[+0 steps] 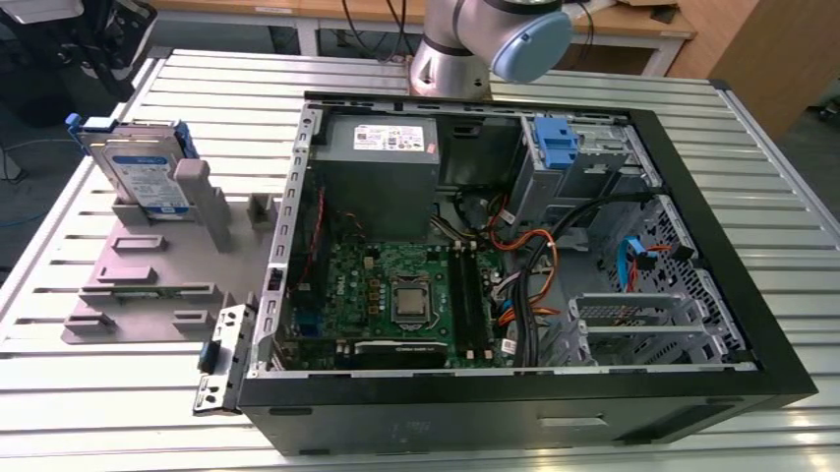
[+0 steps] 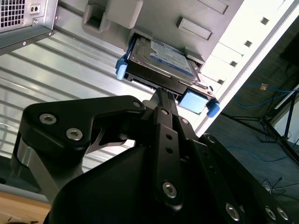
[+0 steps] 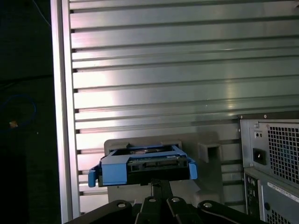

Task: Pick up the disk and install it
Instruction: 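Reach for the disk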

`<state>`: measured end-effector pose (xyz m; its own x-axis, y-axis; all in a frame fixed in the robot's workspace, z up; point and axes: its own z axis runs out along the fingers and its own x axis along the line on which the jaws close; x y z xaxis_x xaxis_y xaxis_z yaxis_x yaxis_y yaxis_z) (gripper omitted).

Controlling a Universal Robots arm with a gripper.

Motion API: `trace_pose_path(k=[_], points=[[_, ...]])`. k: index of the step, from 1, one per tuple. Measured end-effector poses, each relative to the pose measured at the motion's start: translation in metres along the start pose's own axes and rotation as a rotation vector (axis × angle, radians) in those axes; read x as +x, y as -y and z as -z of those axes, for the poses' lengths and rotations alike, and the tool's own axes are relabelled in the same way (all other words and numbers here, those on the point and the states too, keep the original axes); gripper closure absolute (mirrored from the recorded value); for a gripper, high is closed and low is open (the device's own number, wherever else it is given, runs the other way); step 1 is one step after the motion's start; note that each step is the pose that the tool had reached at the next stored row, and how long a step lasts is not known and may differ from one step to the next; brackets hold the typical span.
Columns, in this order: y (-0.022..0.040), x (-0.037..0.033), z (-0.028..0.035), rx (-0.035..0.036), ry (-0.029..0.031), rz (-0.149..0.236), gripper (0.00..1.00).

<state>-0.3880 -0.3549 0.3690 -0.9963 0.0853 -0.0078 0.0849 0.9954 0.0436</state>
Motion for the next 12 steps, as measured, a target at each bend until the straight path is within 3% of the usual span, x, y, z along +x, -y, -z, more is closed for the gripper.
trace_pose_path(k=[12], points=[[0.0064, 0.0054, -0.0104, -0.0002, 0.0003, 0.000, 0.89]])
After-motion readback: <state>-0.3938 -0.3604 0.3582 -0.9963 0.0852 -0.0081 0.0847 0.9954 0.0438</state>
